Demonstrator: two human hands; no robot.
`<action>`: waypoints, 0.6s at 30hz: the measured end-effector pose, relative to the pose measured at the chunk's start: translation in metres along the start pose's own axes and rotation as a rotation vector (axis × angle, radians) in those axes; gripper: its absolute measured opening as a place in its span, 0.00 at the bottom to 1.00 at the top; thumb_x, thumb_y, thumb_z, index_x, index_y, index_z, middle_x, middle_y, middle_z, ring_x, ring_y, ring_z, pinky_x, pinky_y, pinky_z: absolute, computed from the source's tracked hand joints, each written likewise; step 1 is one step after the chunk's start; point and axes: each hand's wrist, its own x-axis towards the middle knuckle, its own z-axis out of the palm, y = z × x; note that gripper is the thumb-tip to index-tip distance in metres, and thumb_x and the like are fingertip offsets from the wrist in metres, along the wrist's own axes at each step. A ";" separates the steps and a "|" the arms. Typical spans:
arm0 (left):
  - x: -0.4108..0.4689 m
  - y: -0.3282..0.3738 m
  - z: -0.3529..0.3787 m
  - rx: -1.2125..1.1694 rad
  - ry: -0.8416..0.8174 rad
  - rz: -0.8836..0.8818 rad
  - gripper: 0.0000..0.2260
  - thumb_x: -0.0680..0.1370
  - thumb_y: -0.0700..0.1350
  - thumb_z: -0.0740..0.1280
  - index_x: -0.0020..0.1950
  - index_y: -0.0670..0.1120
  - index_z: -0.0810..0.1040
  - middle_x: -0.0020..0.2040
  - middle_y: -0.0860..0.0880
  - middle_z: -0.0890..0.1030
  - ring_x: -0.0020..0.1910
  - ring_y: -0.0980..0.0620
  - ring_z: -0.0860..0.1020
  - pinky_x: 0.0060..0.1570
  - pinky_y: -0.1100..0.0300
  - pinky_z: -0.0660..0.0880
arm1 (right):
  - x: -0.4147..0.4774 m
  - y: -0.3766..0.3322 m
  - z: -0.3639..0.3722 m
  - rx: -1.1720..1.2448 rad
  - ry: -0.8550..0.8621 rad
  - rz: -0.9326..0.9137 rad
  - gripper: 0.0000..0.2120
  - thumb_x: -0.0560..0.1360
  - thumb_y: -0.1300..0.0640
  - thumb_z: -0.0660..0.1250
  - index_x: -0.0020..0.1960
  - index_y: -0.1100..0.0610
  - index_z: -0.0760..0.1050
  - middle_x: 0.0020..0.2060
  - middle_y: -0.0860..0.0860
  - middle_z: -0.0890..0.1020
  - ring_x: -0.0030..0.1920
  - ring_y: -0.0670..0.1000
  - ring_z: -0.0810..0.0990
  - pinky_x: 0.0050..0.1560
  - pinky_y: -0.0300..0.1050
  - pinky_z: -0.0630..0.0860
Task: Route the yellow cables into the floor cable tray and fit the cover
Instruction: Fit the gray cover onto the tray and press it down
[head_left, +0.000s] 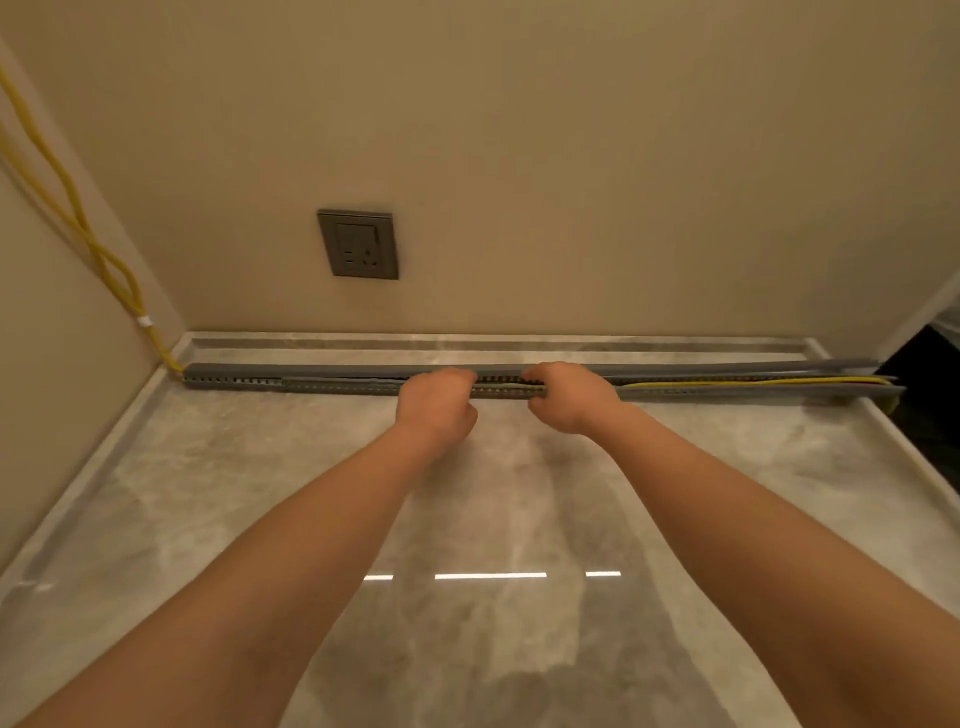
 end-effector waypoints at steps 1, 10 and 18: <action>0.001 0.015 0.001 0.000 -0.001 -0.003 0.18 0.76 0.44 0.62 0.66 0.50 0.74 0.61 0.48 0.79 0.57 0.44 0.79 0.52 0.54 0.75 | -0.004 0.013 -0.003 -0.002 0.005 0.001 0.19 0.75 0.57 0.61 0.65 0.47 0.74 0.59 0.52 0.80 0.59 0.56 0.78 0.55 0.52 0.78; 0.009 0.131 0.008 -0.008 0.011 0.052 0.18 0.77 0.45 0.61 0.68 0.49 0.72 0.64 0.48 0.77 0.58 0.45 0.78 0.51 0.53 0.75 | -0.039 0.118 -0.031 0.006 0.030 0.067 0.23 0.76 0.55 0.61 0.71 0.48 0.69 0.68 0.51 0.75 0.67 0.55 0.73 0.62 0.51 0.74; 0.034 0.191 0.008 -0.017 0.026 0.246 0.17 0.75 0.46 0.62 0.64 0.49 0.74 0.61 0.48 0.79 0.58 0.43 0.79 0.51 0.52 0.76 | -0.070 0.179 -0.047 0.017 0.076 0.218 0.24 0.76 0.53 0.61 0.72 0.47 0.68 0.69 0.50 0.74 0.68 0.54 0.72 0.64 0.51 0.73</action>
